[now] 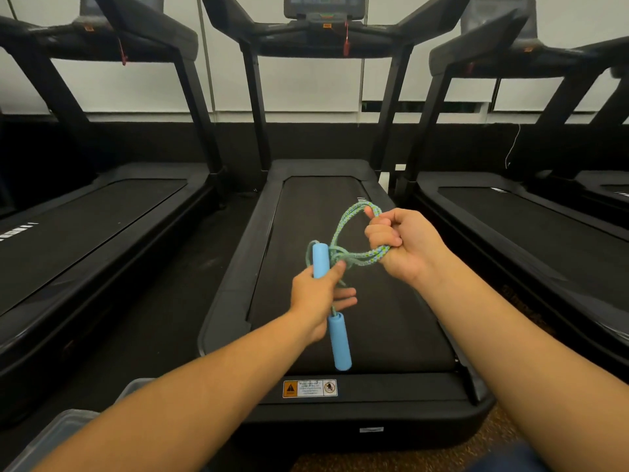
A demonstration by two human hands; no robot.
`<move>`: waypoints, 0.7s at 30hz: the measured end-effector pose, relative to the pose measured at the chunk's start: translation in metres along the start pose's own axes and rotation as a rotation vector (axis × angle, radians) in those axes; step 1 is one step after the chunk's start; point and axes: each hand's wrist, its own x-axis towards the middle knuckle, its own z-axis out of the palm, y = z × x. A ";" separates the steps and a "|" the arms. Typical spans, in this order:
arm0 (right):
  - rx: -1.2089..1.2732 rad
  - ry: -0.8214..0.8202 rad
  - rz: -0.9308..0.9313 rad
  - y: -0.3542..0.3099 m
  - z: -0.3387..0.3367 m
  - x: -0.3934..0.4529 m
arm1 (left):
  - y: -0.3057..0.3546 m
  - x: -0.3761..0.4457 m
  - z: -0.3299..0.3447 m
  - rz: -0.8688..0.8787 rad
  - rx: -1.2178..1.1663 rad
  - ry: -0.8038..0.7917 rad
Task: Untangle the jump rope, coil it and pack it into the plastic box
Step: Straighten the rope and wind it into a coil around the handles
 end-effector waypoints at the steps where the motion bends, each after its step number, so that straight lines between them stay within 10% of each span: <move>1: -0.005 0.009 0.012 0.000 0.000 0.000 | 0.002 0.004 -0.002 0.012 -0.009 -0.011; 8: -0.118 0.088 0.011 -0.008 -0.015 0.010 | 0.011 0.012 -0.003 0.067 0.062 0.007; 14: -1.198 0.341 -0.287 0.001 -0.045 0.018 | 0.015 0.018 -0.011 0.186 0.226 0.102; 21: -2.015 0.022 -0.498 0.016 -0.055 0.016 | 0.017 0.019 -0.014 0.273 0.450 0.147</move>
